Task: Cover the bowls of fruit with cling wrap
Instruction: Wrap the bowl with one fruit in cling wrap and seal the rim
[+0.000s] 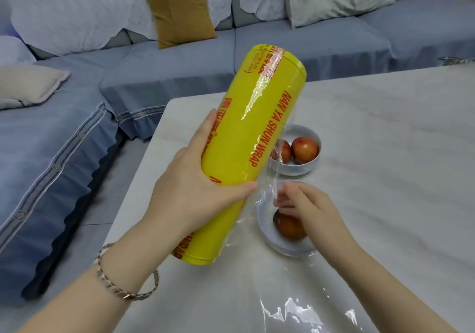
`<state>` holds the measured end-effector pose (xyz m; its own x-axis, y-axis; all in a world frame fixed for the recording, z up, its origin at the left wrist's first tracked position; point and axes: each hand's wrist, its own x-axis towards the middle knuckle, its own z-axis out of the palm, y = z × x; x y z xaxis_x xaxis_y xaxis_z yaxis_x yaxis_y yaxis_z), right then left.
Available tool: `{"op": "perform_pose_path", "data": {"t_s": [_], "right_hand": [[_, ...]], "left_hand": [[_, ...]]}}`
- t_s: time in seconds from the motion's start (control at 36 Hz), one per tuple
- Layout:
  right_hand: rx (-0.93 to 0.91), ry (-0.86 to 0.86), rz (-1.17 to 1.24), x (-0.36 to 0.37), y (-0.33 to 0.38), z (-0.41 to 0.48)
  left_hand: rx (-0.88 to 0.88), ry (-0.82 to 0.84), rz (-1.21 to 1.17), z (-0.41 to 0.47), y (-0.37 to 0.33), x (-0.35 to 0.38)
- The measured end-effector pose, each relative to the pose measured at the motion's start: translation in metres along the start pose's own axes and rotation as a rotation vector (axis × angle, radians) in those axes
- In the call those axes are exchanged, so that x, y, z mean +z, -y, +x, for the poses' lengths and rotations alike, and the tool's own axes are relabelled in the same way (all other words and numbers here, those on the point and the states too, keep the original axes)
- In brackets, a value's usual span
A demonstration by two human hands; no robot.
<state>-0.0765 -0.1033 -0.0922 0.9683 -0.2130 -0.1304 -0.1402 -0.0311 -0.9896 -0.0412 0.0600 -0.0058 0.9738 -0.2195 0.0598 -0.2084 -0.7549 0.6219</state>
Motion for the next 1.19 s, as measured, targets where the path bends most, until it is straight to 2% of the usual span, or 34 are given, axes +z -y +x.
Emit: {"op": "perform_pose_path", "data": {"t_s": [0.06, 0.11, 0.19, 0.25, 0.36, 0.44, 0.5, 0.61, 0.81, 0.92, 1.03, 1.19], "right_hand": [[0.062, -0.012, 0.175, 0.006, 0.007, 0.017], [0.165, 0.117, 0.402, 0.009, 0.016, 0.028], [0.086, 0.293, 0.579, 0.013, 0.025, 0.029], [0.053, 0.247, 0.645, 0.013, 0.023, 0.029], [-0.047, 0.049, 0.668, 0.013, 0.017, 0.023], [-0.108, -0.039, 0.590, 0.015, 0.013, 0.017], [-0.131, -0.140, 0.487, 0.013, 0.014, 0.017], [-0.199, -0.297, 0.135, -0.010, 0.009, 0.019], [-0.151, -0.210, -0.045, -0.034, 0.011, 0.013], [-0.137, -0.202, -0.083, -0.044, 0.008, 0.006], [-0.149, -0.344, -0.115, -0.058, -0.001, 0.001], [-0.211, -0.463, -0.272, -0.073, -0.024, 0.001]], "left_hand": [[0.011, 0.011, -0.015, 0.001, -0.007, -0.002], [0.032, 0.009, -0.036, 0.003, -0.011, -0.003], [0.071, 0.004, -0.067, 0.004, -0.012, -0.004], [0.066, 0.010, -0.070, 0.004, -0.012, -0.005], [-0.016, -0.011, 0.024, 0.003, -0.011, 0.003], [-0.019, 0.000, 0.116, -0.002, -0.011, 0.019], [-0.002, 0.038, 0.075, -0.006, -0.014, 0.028], [-0.085, 0.142, -0.237, 0.003, -0.027, 0.033], [-0.162, 0.356, -0.711, 0.028, -0.033, 0.053], [-0.193, 0.358, -0.849, 0.024, -0.028, 0.068], [-0.235, 0.341, -0.986, 0.023, -0.026, 0.070], [-0.256, 0.240, -0.889, 0.017, -0.016, 0.067]]}}
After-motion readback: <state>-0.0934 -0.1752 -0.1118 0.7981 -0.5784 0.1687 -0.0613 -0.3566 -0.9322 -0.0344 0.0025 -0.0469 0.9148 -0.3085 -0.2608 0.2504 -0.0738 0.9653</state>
